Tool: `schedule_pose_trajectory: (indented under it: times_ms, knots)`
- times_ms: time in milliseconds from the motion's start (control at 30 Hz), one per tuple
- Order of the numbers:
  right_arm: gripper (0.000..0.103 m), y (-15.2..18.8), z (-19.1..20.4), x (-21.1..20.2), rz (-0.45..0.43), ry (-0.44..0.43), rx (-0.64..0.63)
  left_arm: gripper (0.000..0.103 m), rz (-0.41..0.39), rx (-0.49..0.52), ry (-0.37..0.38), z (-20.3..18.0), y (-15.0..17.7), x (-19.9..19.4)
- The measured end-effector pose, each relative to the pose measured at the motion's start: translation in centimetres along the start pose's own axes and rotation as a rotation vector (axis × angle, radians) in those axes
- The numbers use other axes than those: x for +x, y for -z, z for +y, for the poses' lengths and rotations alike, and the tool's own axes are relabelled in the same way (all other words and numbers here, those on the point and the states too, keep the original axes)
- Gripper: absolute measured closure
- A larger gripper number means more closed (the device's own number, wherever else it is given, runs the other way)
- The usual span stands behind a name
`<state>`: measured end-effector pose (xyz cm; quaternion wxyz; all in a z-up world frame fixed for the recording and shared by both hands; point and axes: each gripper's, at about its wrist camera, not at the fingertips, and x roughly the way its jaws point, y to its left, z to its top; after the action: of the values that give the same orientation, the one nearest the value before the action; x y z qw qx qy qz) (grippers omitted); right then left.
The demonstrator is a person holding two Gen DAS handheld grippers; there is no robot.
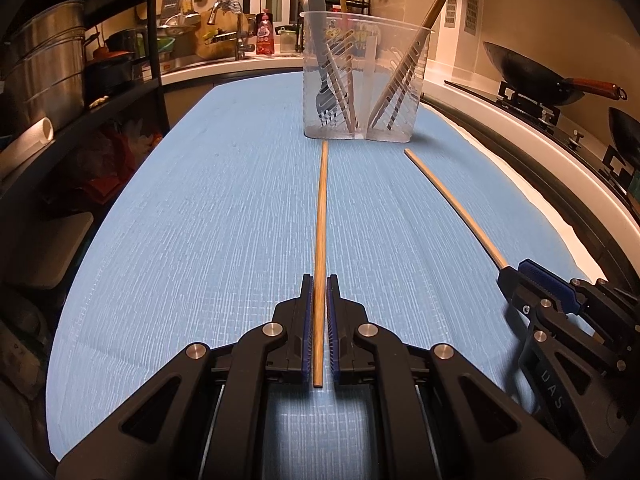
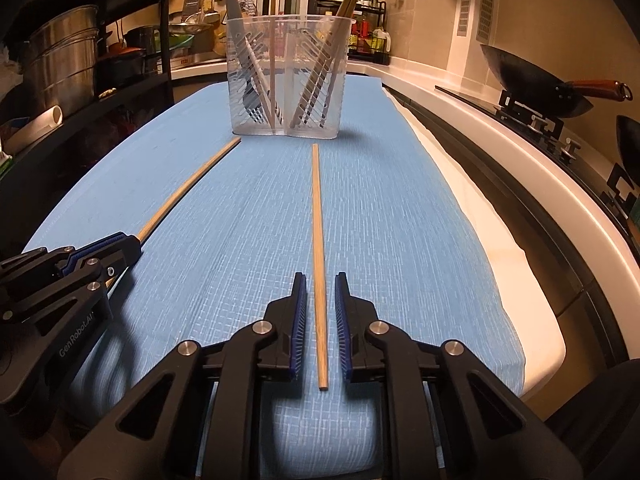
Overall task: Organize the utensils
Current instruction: 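Hold the chopsticks in both grippers above the cloth, then lift both chopsticks and lower them into the clear container with both grippers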
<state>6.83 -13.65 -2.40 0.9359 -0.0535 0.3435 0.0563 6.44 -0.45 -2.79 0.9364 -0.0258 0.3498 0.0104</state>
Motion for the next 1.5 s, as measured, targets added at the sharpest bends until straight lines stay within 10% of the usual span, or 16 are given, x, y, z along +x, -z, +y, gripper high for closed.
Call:
schedule_pose_trajectory:
  times_ms: [933,1500]
  knots:
    - [0.097,-1.9,-1.1,-6.3,-0.171,-0.045,-0.004,0.097,-0.167,0.034,-0.002,-0.4,-1.0,-5.2]
    - [0.097,-8.4,-4.5,-11.6,-0.318,-0.086,0.017,0.097,-0.254,-0.115,0.135,2.9,-7.1,-9.4]
